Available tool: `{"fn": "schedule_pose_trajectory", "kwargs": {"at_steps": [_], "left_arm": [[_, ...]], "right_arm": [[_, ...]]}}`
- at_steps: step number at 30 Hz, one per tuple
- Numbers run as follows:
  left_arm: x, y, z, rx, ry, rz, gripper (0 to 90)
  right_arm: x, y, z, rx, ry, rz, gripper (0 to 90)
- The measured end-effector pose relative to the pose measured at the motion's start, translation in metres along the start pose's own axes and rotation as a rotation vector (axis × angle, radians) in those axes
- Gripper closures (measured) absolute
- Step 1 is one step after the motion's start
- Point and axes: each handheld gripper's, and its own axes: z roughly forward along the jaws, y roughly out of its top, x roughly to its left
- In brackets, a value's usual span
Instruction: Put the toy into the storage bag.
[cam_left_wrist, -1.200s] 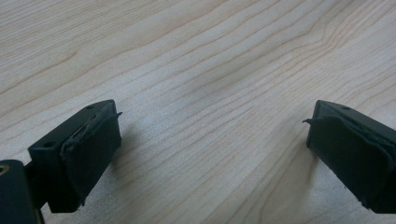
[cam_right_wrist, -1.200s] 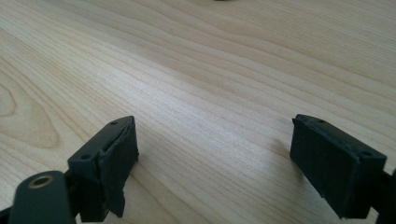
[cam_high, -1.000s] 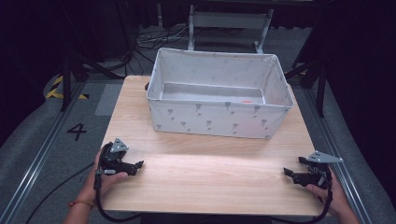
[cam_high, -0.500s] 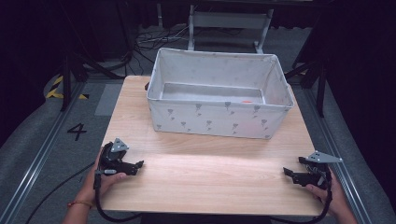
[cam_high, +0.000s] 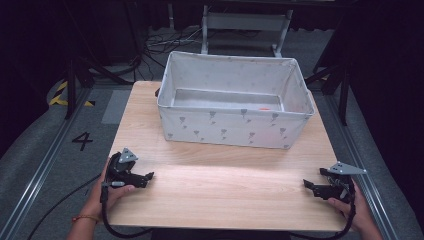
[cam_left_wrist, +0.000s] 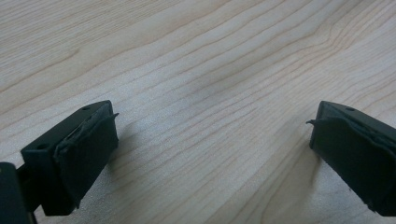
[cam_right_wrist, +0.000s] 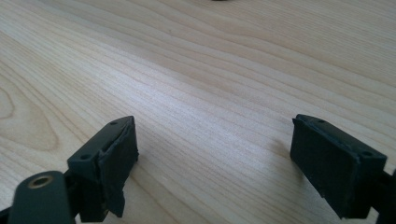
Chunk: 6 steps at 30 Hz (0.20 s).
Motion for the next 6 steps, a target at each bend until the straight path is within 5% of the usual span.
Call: {"fn": "schedule_pose_trajectory", "kwargs": {"at_steps": [6], "left_arm": [[0.0003, 0.0005, 0.0009, -0.001, 0.001, -0.005, 0.4]], "right_arm": [[0.0001, 0.0000, 0.0000, 0.000, 0.000, 0.000, 15.4]]}}
